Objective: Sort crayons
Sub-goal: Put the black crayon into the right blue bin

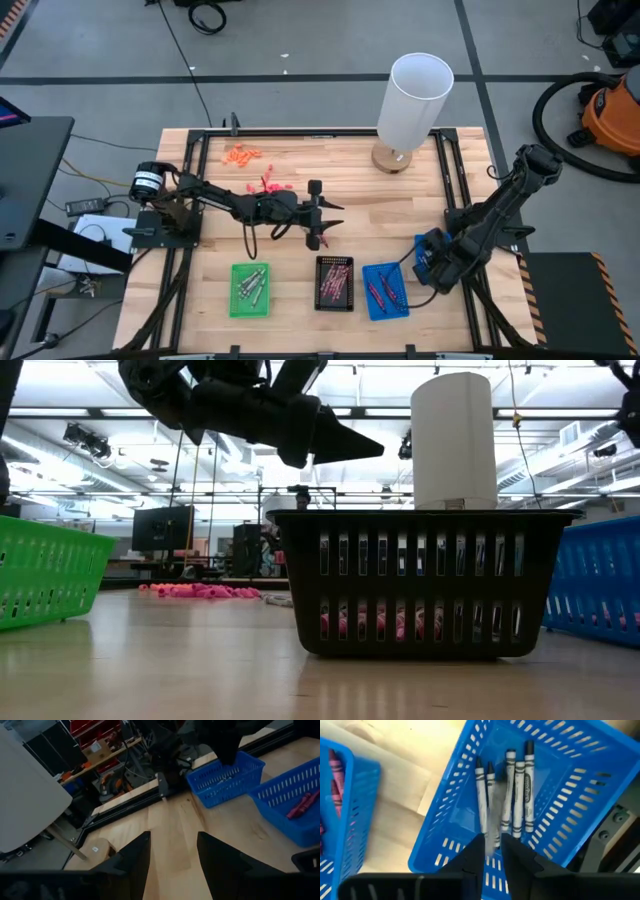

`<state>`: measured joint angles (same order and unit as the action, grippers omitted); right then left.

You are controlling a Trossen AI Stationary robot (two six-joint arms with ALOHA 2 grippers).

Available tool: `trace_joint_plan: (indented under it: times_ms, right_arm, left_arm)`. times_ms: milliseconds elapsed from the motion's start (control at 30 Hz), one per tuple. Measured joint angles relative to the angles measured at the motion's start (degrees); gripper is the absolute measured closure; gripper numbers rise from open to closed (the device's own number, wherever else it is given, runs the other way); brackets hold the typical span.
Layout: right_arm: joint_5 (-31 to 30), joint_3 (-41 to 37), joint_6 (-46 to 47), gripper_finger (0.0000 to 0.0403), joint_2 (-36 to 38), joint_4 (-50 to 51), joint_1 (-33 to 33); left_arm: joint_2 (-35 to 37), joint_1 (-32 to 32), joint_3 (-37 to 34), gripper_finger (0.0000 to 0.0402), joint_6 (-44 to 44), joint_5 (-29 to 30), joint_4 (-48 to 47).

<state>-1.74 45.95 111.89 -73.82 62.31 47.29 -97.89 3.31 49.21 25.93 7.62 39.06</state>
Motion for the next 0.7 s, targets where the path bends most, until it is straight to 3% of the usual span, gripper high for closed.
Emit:
trace_joint_plan:
  times_ms: [233, 400, 567, 700]
  right_arm:
    - [0.20, 0.26, -4.99, 0.0303, 0.89, 0.21, -2.67]
    - [-7.16, 3.52, -11.90, 0.0306, 1.40, 1.45, -5.08]
    - [-17.89, 4.89, -23.40, 0.0306, 1.38, 0.27, -7.64]
    - [-22.57, 4.87, -32.23, 0.0309, 1.38, -1.13, -11.31]
  left_arm:
    - [0.00, 0.00, 0.00, 0.0230, -0.02, -0.02, -1.84]
    - [0.00, 0.02, 0.00, 0.0230, -0.19, -0.07, -1.92]
    - [0.00, 0.11, 0.00, 0.0230, -0.85, -1.32, -1.90]
    - [0.00, 0.05, 0.00, 0.0230, -2.47, -1.30, -3.53]
